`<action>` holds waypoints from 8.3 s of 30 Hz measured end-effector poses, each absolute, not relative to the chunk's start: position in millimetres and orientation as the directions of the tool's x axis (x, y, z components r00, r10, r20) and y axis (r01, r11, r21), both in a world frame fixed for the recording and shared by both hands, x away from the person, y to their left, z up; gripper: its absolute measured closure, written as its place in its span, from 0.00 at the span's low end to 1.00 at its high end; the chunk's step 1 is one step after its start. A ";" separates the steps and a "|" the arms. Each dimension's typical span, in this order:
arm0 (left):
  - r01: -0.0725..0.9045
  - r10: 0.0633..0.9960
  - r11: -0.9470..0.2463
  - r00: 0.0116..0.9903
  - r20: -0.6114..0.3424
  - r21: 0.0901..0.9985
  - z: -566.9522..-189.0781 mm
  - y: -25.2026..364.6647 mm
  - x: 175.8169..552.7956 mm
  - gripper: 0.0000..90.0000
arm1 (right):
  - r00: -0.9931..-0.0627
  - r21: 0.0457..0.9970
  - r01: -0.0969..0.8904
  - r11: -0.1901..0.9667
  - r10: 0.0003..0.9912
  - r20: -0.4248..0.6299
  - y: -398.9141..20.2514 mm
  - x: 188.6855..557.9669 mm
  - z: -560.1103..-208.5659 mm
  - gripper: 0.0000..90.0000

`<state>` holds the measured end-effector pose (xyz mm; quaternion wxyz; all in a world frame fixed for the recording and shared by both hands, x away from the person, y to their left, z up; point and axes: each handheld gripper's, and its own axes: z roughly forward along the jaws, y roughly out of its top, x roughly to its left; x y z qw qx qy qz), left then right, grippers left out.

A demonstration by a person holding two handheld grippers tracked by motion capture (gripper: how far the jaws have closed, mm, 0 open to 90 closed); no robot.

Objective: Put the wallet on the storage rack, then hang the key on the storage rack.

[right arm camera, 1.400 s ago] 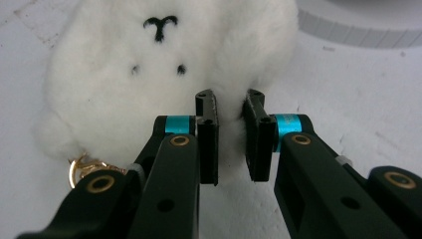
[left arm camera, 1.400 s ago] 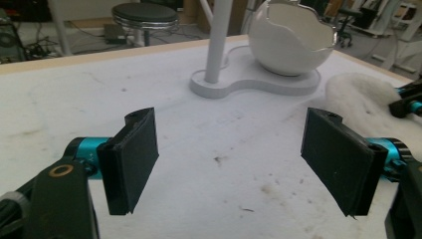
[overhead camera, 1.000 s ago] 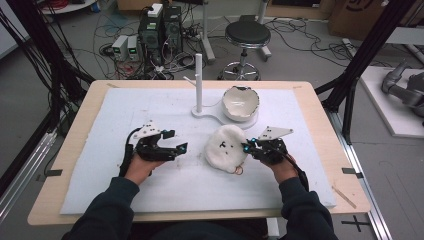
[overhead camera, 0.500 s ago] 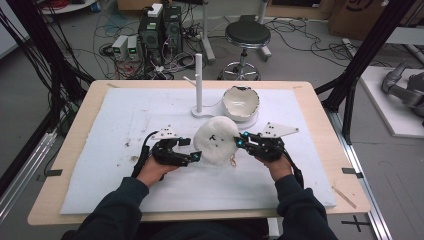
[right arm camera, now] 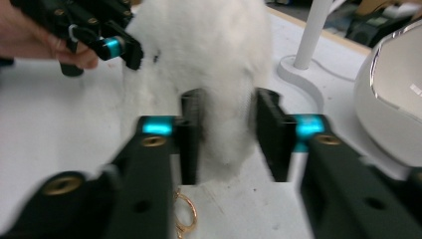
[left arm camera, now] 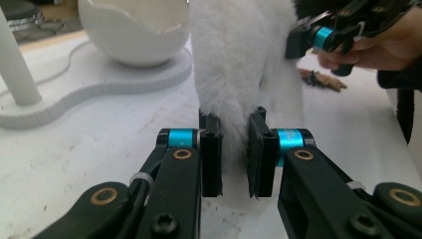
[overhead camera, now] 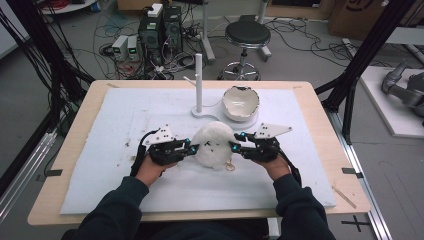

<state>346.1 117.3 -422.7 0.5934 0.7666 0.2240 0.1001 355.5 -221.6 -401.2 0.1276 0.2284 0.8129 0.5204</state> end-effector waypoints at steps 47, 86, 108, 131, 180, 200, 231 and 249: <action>0.304 0.673 -0.101 0.722 -0.160 0.947 -412.5 157.2 361.9 0.41 | -0.832 0.923 0.065 0.380 0.531 -0.160 -249.7 394.3 -326.5 0.86; 0.323 0.738 -0.065 0.652 -0.172 0.944 -415.1 189.1 364.9 0.26 | -0.762 0.707 0.013 0.707 0.465 -0.451 -255.1 492.5 -323.4 0.86; 0.296 0.737 -0.044 0.654 -0.169 0.954 -411.2 205.2 364.9 0.24 | -0.730 0.749 0.342 0.568 0.662 -0.169 -263.6 484.0 -350.5 0.40; 0.280 0.756 -0.027 0.634 -0.164 0.959 -411.6 224.8 369.3 0.24 | -0.495 0.854 0.451 0.259 0.869 -0.002 -328.3 364.2 -388.4 0.24; 0.322 0.771 -0.065 0.617 -0.157 0.945 -417.6 219.1 370.6 0.25 | -0.537 0.601 0.683 0.416 0.843 0.027 -337.5 334.3 -432.9 0.59; 0.333 0.779 -0.081 0.609 -0.149 0.939 -418.8 219.0 369.3 0.25 | -0.610 0.661 0.624 0.417 0.789 0.078 -326.9 338.8 -429.2 0.86; 0.333 0.772 -0.086 0.618 -0.148 0.939 -419.2 219.0 368.1 0.25 | -0.737 0.928 0.227 0.294 0.675 -0.033 -216.1 392.4 -329.1 0.87; 0.335 0.766 -0.081 0.623 -0.156 0.939 -419.3 219.6 368.1 0.25 | -0.730 0.946 0.164 0.280 0.679 -0.075 -144.4 429.0 -302.8 0.87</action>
